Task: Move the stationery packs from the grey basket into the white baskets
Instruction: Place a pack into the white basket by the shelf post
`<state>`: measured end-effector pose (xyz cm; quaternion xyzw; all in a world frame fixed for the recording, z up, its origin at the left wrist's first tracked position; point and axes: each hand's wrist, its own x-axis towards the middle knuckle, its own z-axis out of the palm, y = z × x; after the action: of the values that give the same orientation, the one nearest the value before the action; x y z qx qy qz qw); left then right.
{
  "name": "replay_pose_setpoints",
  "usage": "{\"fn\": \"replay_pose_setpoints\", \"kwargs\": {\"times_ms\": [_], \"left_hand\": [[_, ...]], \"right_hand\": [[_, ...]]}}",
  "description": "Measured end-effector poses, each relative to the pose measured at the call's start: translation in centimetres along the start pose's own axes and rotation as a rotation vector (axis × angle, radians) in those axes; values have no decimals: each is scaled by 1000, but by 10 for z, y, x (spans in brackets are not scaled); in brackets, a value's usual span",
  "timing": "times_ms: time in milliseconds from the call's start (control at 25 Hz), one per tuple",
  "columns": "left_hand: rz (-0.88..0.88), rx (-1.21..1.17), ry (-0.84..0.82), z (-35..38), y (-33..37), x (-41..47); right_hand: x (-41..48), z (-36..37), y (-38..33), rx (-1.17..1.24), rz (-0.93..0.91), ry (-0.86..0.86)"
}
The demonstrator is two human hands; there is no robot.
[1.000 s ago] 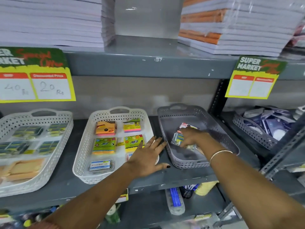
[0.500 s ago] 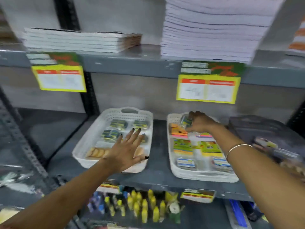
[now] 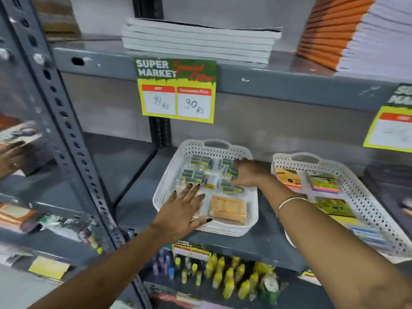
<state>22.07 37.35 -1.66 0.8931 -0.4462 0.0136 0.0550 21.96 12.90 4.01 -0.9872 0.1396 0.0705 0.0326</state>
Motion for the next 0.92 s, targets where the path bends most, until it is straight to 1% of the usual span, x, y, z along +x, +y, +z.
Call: {"fn": "replay_pose_setpoints", "kwargs": {"times_ms": [120, 280, 760, 840, 920], "left_hand": [[-17, 10, 15, 1, 0, 1], [-42, -5, 12, 2, 1, -1], [-35, -24, 16, 2, 2, -5], [-18, -37, 11, -1, 1, -4], [37, -46, 10, -6, -2, -1]], "right_hand": [[10, 20, -7, -46, 2, -67], [15, 37, -11, -76, -2, -104], [17, 38, -19, -85, -3, -141], [13, 34, -19, -46, 5, -124], [8, 22, -14, 1, 10, -27]]}}
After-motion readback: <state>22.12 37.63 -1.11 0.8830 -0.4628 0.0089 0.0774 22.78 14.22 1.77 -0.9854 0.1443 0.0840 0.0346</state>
